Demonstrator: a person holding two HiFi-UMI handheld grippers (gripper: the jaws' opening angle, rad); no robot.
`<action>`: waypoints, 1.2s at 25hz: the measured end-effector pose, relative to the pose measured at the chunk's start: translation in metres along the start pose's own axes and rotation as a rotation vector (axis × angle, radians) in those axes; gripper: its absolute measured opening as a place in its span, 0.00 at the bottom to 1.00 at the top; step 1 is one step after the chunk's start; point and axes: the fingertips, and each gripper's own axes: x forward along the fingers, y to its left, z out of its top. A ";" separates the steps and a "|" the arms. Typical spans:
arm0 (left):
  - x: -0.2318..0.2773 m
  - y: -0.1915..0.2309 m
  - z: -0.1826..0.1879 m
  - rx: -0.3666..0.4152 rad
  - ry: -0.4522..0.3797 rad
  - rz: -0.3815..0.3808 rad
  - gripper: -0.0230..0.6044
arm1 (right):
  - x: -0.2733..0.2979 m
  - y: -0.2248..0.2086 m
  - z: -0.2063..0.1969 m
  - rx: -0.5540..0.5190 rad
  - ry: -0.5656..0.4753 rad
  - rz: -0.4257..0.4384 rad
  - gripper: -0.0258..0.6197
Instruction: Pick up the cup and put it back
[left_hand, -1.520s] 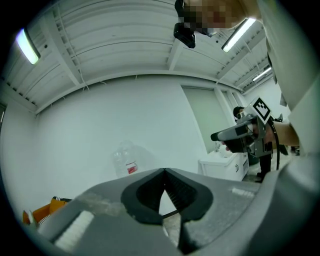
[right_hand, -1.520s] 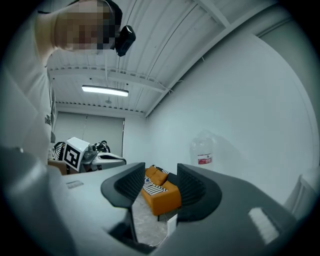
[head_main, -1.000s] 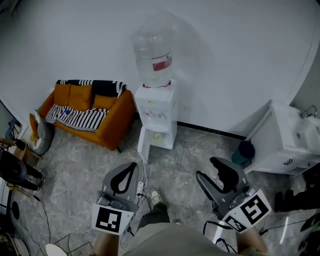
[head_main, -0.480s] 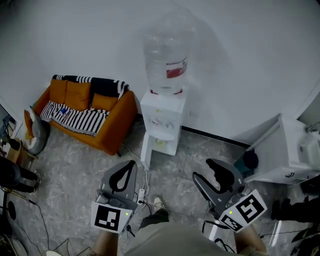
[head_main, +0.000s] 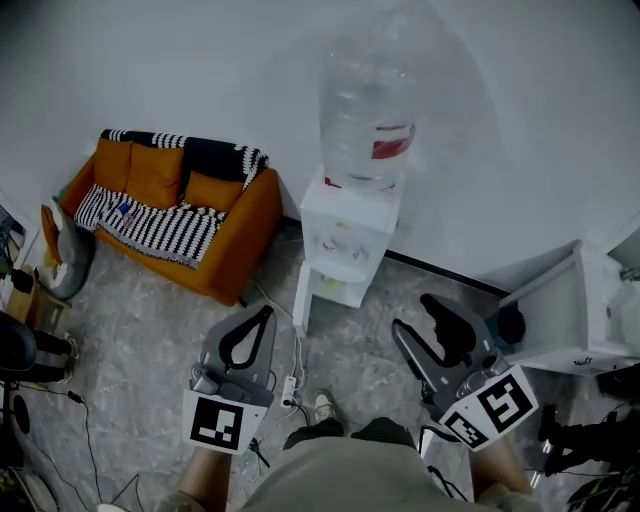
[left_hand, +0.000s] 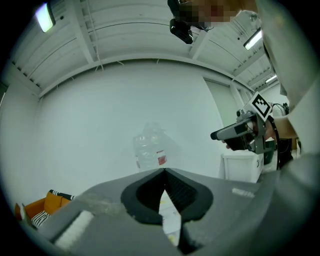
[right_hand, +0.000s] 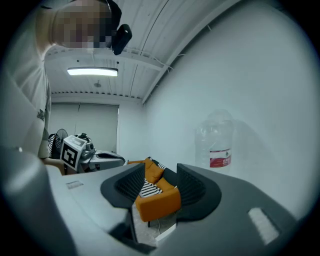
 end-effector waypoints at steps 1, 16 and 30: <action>0.003 0.004 -0.001 0.002 0.001 -0.004 0.04 | 0.006 -0.003 0.000 0.005 -0.001 -0.005 0.35; 0.056 0.032 -0.024 -0.090 0.045 0.040 0.04 | 0.069 -0.046 -0.036 0.035 0.087 0.043 0.35; 0.136 0.022 -0.061 -0.105 0.090 0.142 0.04 | 0.117 -0.127 -0.099 0.147 0.110 0.099 0.35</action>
